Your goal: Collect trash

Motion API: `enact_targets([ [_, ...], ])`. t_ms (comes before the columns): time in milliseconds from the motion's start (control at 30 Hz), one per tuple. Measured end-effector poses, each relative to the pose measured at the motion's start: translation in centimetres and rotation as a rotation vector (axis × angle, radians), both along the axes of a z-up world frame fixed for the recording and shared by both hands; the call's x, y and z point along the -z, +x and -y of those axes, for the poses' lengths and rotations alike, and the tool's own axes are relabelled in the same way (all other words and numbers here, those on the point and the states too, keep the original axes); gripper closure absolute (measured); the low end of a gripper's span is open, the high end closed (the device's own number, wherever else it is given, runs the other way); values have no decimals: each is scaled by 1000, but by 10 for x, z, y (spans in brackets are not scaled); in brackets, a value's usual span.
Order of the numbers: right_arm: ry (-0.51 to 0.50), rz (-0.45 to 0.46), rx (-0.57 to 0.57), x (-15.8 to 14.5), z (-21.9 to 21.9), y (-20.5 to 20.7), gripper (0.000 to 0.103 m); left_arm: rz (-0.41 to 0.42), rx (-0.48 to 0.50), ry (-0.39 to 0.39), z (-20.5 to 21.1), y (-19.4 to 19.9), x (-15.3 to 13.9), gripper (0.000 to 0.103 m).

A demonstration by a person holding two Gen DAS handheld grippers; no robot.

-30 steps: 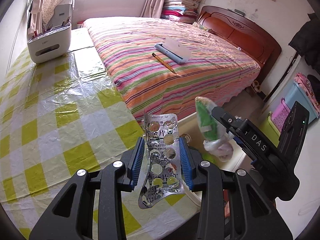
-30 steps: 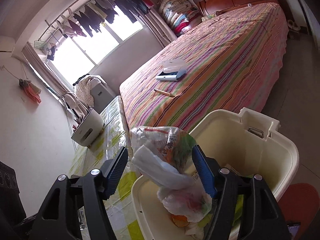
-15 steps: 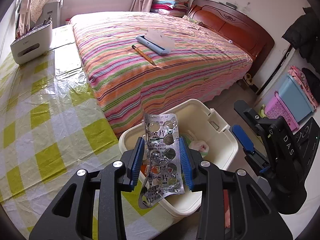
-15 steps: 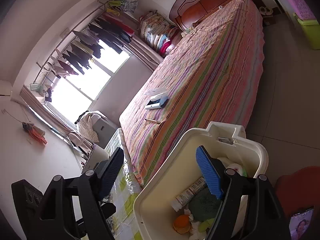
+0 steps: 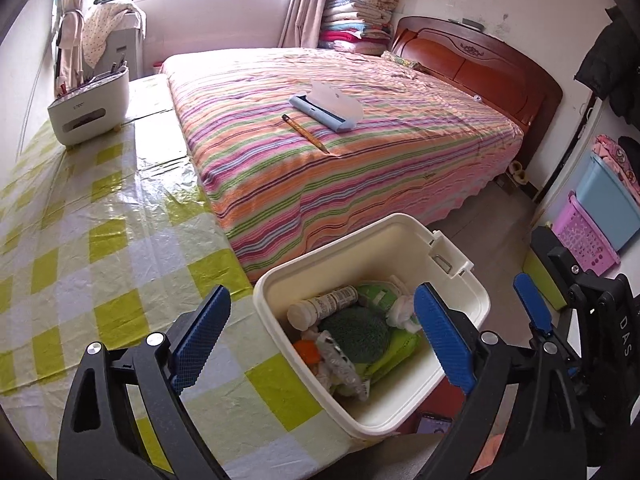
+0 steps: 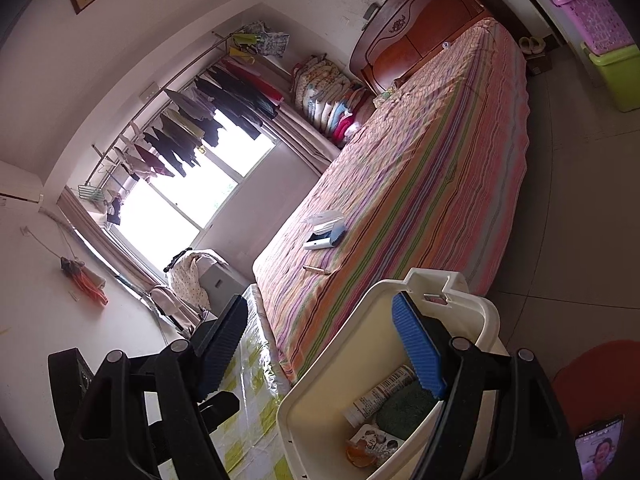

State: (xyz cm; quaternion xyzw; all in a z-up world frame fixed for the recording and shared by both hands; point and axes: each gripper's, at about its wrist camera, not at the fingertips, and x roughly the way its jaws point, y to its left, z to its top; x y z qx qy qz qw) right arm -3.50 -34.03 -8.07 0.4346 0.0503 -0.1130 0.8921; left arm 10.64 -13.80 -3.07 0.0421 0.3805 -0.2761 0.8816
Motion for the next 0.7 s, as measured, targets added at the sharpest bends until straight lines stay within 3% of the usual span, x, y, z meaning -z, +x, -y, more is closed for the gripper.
enact_targets([
  [167, -171, -43, -46, -13, -39, -18, 30, 87, -84, 30, -50, -32, -3, 11],
  [233, -272, -49, -42, -19, -59, -26, 30, 158, -115, 84, -64, -44, -2, 10],
  [267, -323, -60, -43, -22, -70, -26, 25, 185, -135, 114, -70, -46, -1, 10],
  [333, -423, -74, -44, -28, -89, -24, 22, 201, -175, 148, -80, -47, 0, 10],
  [433, -506, -114, -62, -33, -108, -12, 21, 162, -211, 87, -100, -42, -2, 10],
  [567, -538, -128, -81, -34, -119, -4, 20, 129, -274, -3, -129, -36, -6, 10],
  [700, -546, -138, -92, -33, -124, 3, 20, 130, -324, -16, -143, -34, -6, 10],
])
